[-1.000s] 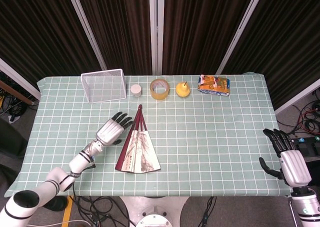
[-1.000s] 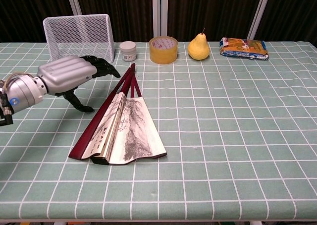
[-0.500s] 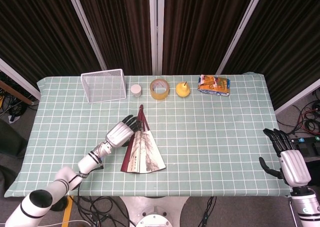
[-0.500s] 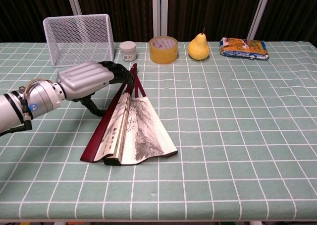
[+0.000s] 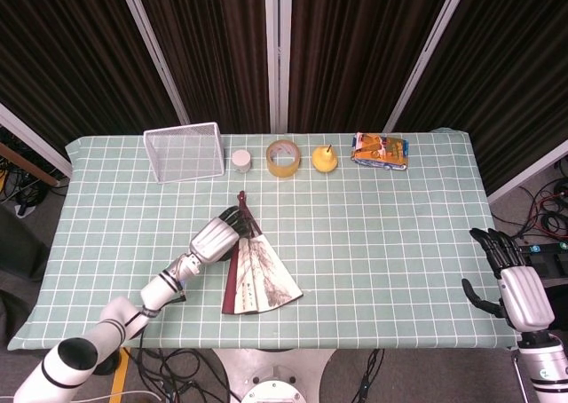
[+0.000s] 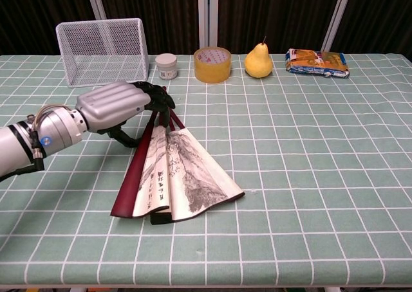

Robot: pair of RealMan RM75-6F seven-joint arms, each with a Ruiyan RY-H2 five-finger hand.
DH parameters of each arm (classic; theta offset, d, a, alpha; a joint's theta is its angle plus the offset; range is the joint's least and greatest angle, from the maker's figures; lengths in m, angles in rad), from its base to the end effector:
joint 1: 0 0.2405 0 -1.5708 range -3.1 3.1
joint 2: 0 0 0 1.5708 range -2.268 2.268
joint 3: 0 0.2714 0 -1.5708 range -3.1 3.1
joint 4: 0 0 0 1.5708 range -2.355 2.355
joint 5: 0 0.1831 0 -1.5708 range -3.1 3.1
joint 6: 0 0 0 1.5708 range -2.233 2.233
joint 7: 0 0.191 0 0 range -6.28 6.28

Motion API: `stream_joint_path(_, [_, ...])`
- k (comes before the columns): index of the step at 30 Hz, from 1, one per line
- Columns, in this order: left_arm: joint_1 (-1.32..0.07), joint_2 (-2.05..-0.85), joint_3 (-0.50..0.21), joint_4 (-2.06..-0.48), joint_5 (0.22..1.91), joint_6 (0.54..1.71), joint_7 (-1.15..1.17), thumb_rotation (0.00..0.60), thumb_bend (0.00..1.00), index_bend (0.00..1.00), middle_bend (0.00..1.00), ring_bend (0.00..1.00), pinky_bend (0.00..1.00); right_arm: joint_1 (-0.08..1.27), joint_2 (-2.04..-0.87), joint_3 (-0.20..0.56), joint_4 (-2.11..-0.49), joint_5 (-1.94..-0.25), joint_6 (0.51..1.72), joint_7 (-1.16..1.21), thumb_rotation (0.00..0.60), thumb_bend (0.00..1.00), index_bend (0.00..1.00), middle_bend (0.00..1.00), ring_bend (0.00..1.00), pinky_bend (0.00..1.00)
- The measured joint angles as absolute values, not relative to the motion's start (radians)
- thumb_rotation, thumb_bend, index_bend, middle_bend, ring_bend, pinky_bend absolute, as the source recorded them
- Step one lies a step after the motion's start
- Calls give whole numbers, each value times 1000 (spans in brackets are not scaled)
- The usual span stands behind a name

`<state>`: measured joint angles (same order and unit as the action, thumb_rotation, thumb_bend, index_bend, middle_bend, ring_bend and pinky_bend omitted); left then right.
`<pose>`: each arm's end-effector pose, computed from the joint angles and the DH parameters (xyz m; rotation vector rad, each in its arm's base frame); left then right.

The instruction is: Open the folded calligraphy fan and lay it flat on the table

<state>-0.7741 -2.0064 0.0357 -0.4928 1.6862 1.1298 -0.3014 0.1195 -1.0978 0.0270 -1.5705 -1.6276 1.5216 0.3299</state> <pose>-0.1598 0.3889 -0.1033 -2.1169 -0.6092 -1.0653 -0.2917 -0.2320 0.1925 1.4192 -1.0416 1.1983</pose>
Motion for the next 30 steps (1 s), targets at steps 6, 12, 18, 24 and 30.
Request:
stream_joint_path(6, [-765,-2007,29,-500,1670,1152,-338,600,402,503,243,147,152,120,-1097,24,-1571,-1636,1522,329,600,303,66,97,0,0])
stream_joint_path(12, [-749,-1995,13,-534,1645,1175,-429,600,420,572,331,233,240,133,-1087,14,-1586,-1673,1515,327,600,304,66,99,0,0])
stream_joint_path(18, [-723,-1977,-18,-590,1603,1203,-557,600,419,587,445,356,382,142,-1074,12,-1609,-1684,1512,308,600,303,66,101,0,0])
stream_joint_path(24, [-700,-1953,-65,-667,1545,1205,-708,600,417,602,496,401,437,142,-1070,9,-1618,-1684,1509,300,600,303,66,105,0,0])
stream_joint_path(30, [-686,-1895,-112,-790,1496,1191,-858,600,415,604,512,401,459,151,-1060,5,-1629,-1691,1498,311,600,303,66,109,0,0])
